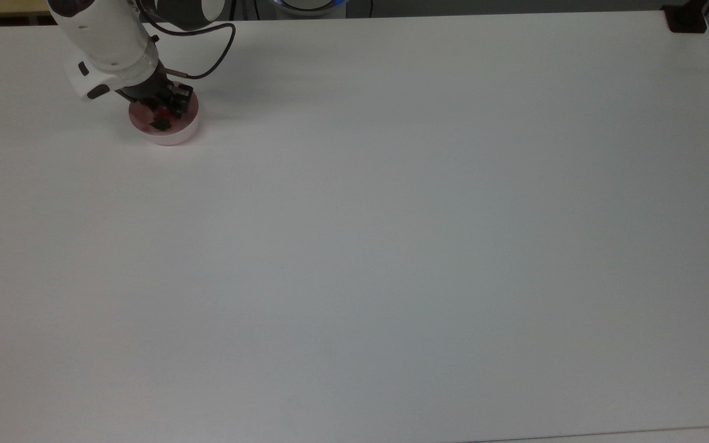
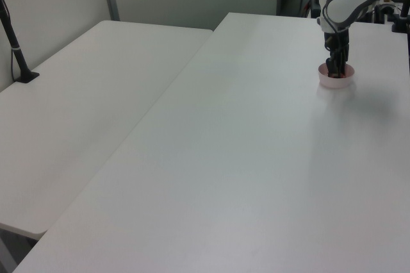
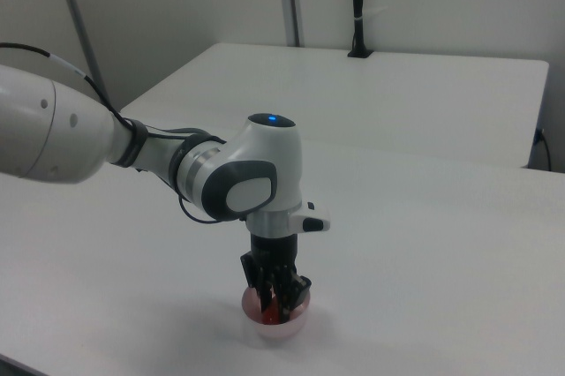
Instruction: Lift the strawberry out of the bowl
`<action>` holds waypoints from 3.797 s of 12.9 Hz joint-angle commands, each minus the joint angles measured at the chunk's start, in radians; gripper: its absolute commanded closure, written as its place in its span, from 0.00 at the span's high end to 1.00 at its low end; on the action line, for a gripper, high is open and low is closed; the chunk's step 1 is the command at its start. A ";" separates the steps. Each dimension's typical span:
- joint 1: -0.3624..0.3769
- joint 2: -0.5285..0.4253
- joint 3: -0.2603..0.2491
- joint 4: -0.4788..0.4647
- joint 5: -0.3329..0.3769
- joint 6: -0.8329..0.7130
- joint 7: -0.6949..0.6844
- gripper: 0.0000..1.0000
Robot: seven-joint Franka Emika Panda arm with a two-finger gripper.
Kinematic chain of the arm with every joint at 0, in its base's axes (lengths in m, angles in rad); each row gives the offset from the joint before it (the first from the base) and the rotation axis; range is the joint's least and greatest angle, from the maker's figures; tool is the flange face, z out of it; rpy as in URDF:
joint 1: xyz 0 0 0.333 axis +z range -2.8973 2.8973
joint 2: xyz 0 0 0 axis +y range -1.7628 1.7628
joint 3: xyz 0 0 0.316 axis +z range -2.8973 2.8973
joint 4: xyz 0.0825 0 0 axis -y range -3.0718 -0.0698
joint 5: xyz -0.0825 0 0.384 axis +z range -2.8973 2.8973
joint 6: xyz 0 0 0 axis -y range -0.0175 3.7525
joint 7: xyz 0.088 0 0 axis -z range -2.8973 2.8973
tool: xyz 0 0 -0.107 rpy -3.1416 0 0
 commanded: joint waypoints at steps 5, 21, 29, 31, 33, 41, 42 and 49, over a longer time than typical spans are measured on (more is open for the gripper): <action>-0.036 -0.112 -0.074 0.154 0.065 -0.241 -0.233 0.21; -0.184 0.075 -0.202 0.106 0.063 0.128 -0.655 1.00; -0.049 -0.281 -0.016 0.321 0.109 -0.454 0.042 1.00; 0.021 -0.328 0.022 0.330 0.120 -0.489 0.134 1.00; 0.083 -0.331 0.042 0.330 0.118 -0.480 0.133 1.00; 0.184 -0.152 0.114 0.419 0.071 -0.296 0.135 1.00; 0.195 -0.146 0.114 0.424 0.071 -0.296 0.143 1.00; 0.246 -0.149 0.110 0.429 0.071 -0.298 0.256 1.00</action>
